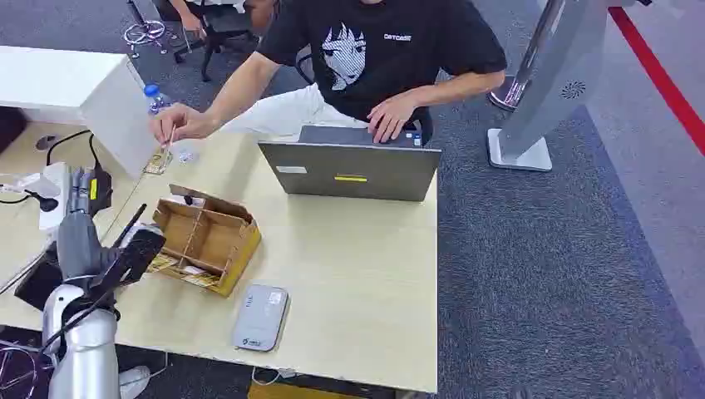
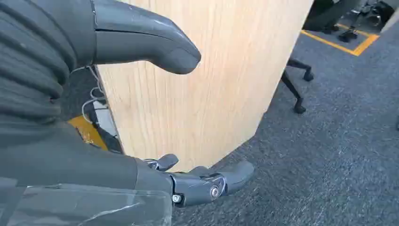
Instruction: Pass the card to the sensor for recognition and then transmit it.
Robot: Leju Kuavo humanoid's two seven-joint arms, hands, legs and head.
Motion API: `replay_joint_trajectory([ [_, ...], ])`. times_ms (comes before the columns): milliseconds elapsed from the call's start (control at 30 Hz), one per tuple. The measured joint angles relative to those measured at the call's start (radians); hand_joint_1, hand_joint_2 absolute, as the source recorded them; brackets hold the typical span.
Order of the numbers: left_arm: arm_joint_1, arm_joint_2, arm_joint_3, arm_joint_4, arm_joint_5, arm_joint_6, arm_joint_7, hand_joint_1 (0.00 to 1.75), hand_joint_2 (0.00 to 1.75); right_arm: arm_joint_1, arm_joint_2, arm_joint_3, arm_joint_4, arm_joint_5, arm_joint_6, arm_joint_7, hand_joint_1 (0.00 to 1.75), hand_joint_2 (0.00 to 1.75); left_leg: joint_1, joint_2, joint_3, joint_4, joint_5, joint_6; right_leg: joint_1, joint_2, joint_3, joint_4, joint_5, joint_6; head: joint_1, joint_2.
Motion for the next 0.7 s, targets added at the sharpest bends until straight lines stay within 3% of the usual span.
replay_joint_trajectory([
  [500, -0.116, 0.083, -0.272, 0.107, -0.431, 0.127, 0.161, 0.0, 1.75, -0.034, 0.015, -0.005, 0.006, 0.058, -0.041, -0.005, 0.0, 1.75, 0.0, 0.0, 0.0, 0.0, 0.0, 0.0, 0.0, 0.0, 0.0, 0.0, 0.0, 0.0, 0.0, 0.0],
  [533, -0.123, 0.089, -0.29, 0.114, -0.459, 0.135, 0.171, 1.75, 1.75, -0.037, 0.016, -0.007, 0.007, 0.061, -0.044, -0.005, 0.0, 1.75, 0.0, 0.0, 0.0, 0.0, 0.0, 0.0, 0.0, 0.0, 0.0, 0.0, 0.0, 0.0, 0.0, 0.0],
  [667, -0.138, 0.099, -0.326, 0.131, -0.521, 0.153, 0.196, 1.75, 1.75, -0.04, 0.019, -0.01, 0.008, 0.073, -0.049, -0.006, 0.0, 1.75, 0.0, 0.0, 0.0, 0.0, 0.0, 0.0, 0.0, 0.0, 0.0, 0.0, 0.0, 0.0, 0.0, 0.0],
  [700, -0.159, 0.114, -0.368, 0.151, -0.601, 0.174, 0.222, 1.75, 1.75, -0.047, 0.021, -0.012, 0.009, 0.083, -0.059, -0.008, 0.0, 1.75, 0.0, 0.0, 0.0, 0.0, 0.0, 0.0, 0.0, 0.0, 0.0, 0.0, 0.0, 0.0, 0.0, 0.0],
])
